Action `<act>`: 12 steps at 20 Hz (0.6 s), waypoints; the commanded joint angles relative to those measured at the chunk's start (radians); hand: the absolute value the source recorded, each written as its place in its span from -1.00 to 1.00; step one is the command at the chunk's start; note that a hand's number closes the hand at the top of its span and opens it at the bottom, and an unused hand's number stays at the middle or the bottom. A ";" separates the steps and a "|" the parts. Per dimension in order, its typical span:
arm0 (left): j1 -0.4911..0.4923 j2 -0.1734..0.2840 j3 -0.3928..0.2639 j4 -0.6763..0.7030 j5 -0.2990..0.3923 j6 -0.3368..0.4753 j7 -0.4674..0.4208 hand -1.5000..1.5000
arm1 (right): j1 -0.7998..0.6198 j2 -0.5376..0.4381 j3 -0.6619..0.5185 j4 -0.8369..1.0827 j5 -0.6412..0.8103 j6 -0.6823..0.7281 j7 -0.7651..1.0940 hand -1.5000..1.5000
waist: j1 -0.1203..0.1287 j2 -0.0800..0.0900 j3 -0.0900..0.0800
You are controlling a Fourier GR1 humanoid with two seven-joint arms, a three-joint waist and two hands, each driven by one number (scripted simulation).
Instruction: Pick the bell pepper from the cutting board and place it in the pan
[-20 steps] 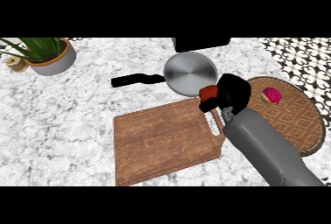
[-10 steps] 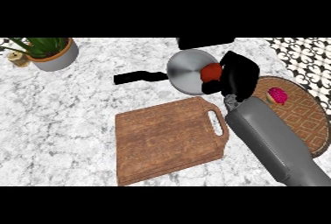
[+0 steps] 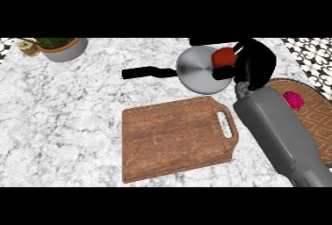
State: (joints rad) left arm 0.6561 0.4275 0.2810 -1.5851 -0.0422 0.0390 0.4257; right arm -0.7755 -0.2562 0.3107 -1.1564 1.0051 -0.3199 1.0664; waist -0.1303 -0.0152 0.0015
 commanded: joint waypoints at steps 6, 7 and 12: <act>-0.309 -0.043 -0.050 -0.122 0.034 0.005 -0.116 0.00 | 0.017 0.020 -0.149 0.105 0.002 -0.126 0.021 1.00 | 0.027 0.029 -0.004; -0.323 -0.041 -0.050 -0.134 0.038 -0.002 -0.099 0.00 | 0.012 0.033 -0.165 0.112 -0.010 -0.135 0.014 1.00 | 0.025 0.032 -0.002; -0.344 -0.036 -0.044 -0.126 0.022 -0.024 -0.108 0.00 | 0.018 0.046 -0.228 0.190 -0.032 -0.193 -0.052 1.00 | 0.064 0.043 -0.001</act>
State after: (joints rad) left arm 0.5749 0.4152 0.2773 -1.5824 -0.0798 0.0027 0.4290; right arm -0.7539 -0.2253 0.1242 -1.0180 0.9846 -0.4393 0.9986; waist -0.0630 0.0206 0.0045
